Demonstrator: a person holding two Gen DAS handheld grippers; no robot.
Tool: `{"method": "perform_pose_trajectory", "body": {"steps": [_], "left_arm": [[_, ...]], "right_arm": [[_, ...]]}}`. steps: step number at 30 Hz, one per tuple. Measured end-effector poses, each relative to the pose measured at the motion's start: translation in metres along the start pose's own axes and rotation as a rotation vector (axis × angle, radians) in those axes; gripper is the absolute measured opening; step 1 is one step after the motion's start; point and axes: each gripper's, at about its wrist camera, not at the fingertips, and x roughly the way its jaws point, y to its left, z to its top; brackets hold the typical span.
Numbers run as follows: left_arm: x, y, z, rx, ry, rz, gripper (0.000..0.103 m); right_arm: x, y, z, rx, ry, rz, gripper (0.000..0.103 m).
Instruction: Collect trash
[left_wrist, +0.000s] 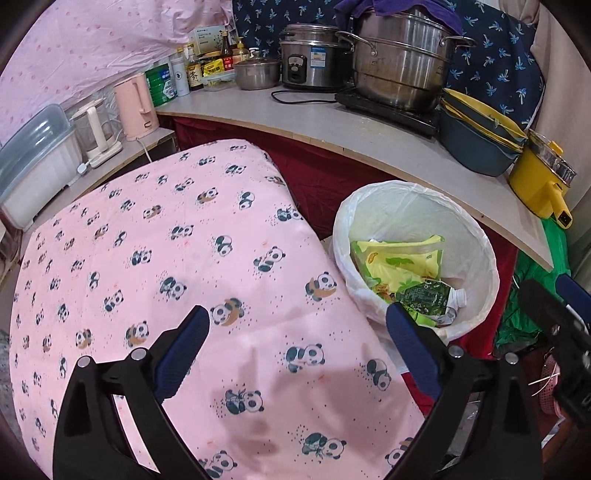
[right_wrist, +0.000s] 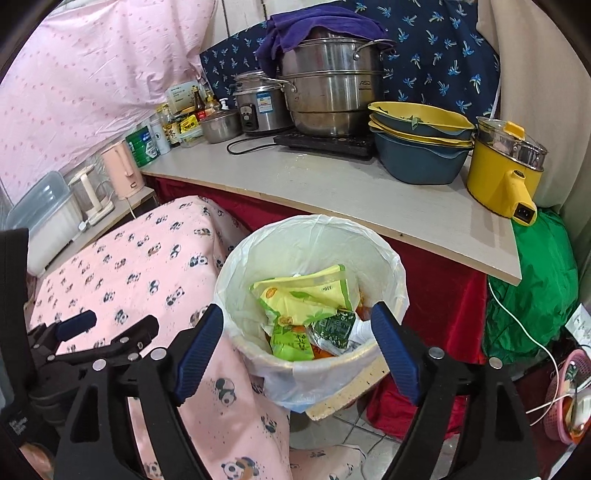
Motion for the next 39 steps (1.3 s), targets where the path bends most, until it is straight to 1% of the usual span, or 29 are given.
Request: {"method": "perform_pose_trajectory", "body": {"steps": [1,8,11,12,17,21,28,39], "left_arm": [[-0.001,0.001,-0.002,-0.003,-0.001,0.005,0.092],[-0.009,-0.001,-0.019,0.016,-0.009,0.034,0.093],[-0.012,0.001,-0.024,0.01,-0.006,0.033,0.094],[-0.012,0.001,-0.026,0.005,-0.005,0.032,0.094],[-0.015,0.002,-0.035,-0.009,-0.006,0.04,0.094],[-0.016,-0.001,-0.041,0.005,-0.014,0.057,0.094],[-0.015,-0.003,-0.048,0.021,-0.007,0.059,0.094],[-0.014,-0.003,-0.057,0.02,0.006,0.065,0.094]], "right_arm": [[-0.001,0.001,-0.003,-0.007,0.003,-0.002,0.084],[-0.01,0.006,-0.02,-0.039,0.024,-0.012,0.085],[-0.011,0.003,-0.026,-0.021,0.037,-0.001,0.091],[-0.011,0.003,-0.029,-0.016,0.04,-0.003,0.097],[-0.011,0.0,-0.037,-0.012,0.053,-0.02,0.097],[-0.012,0.0,-0.043,-0.024,0.058,-0.038,0.097],[-0.011,-0.001,-0.052,-0.033,0.069,-0.058,0.097],[-0.012,-0.004,-0.059,-0.025,0.074,-0.054,0.097]]}}
